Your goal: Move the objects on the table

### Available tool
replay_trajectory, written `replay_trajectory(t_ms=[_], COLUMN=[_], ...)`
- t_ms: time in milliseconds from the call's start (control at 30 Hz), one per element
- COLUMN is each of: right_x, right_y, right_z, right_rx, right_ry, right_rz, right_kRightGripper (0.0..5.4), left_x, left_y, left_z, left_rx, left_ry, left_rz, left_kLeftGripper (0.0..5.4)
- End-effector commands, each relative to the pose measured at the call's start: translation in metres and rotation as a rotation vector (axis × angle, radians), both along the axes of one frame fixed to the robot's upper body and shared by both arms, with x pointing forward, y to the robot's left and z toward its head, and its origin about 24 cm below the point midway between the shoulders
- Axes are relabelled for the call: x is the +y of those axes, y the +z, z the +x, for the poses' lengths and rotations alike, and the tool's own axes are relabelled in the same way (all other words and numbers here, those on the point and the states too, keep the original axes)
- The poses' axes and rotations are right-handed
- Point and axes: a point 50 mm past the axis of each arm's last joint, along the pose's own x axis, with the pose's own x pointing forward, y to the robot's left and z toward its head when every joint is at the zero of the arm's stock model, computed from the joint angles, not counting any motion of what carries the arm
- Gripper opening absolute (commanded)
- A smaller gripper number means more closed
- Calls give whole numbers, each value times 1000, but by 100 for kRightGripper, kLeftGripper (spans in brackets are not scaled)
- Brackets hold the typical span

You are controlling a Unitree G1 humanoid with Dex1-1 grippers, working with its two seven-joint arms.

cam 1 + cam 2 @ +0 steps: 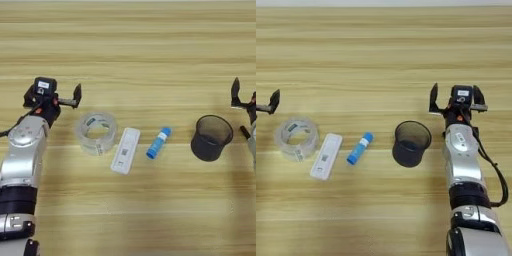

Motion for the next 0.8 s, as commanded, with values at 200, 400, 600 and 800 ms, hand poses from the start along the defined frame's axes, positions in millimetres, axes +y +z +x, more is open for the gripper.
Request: replay_trajectory(t_ms=[200,400,600,800], right_x=[-8,-13,-21,-25], right_y=[-1,-4,-6,-8], right_z=[-1,-3,-3,-4], right_rx=[17,28,38,43], right_ry=[-12,-15,-15,-13], right_rz=[-7,-22,-29,-32], right_kRightGripper=[540,540,540,540], left_x=[3,-5,-4,-24], left_y=[-16,-29,-33,-33], left_z=[-3,-6,-7,-10], left_rx=[-126,-159,-167,-198], left_ry=[115,152,168,86], left_rz=[-20,-27,-36,-36], left_kLeftGripper=[538,538,538,538])
